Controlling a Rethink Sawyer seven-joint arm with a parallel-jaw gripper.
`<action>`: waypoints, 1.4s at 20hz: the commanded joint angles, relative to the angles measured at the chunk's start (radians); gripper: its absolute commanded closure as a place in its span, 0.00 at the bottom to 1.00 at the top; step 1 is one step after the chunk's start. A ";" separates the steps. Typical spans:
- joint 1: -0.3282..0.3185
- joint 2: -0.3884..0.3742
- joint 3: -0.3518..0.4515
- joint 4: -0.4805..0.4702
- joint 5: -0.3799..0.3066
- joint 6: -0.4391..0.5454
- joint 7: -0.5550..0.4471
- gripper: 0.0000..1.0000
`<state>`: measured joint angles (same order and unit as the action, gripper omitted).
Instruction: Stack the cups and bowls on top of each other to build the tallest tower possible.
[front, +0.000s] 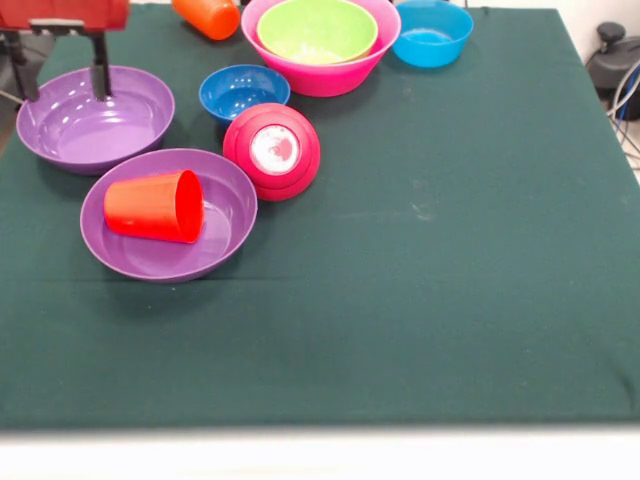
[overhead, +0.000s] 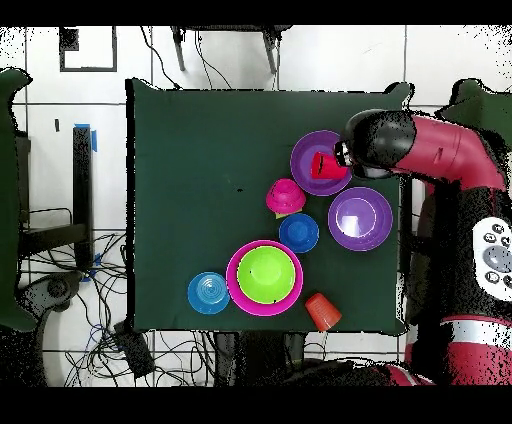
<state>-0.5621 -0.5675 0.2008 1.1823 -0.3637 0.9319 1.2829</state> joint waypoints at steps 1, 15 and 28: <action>0.025 0.070 0.130 0.115 -0.091 -0.073 -0.222 0.00; 0.016 0.108 0.132 0.112 -0.184 -0.121 -0.206 0.00; 0.031 0.111 0.130 0.120 -0.194 -0.138 -0.158 0.00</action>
<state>-0.5605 -0.5081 0.2525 1.2251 -0.4831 0.8234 1.2829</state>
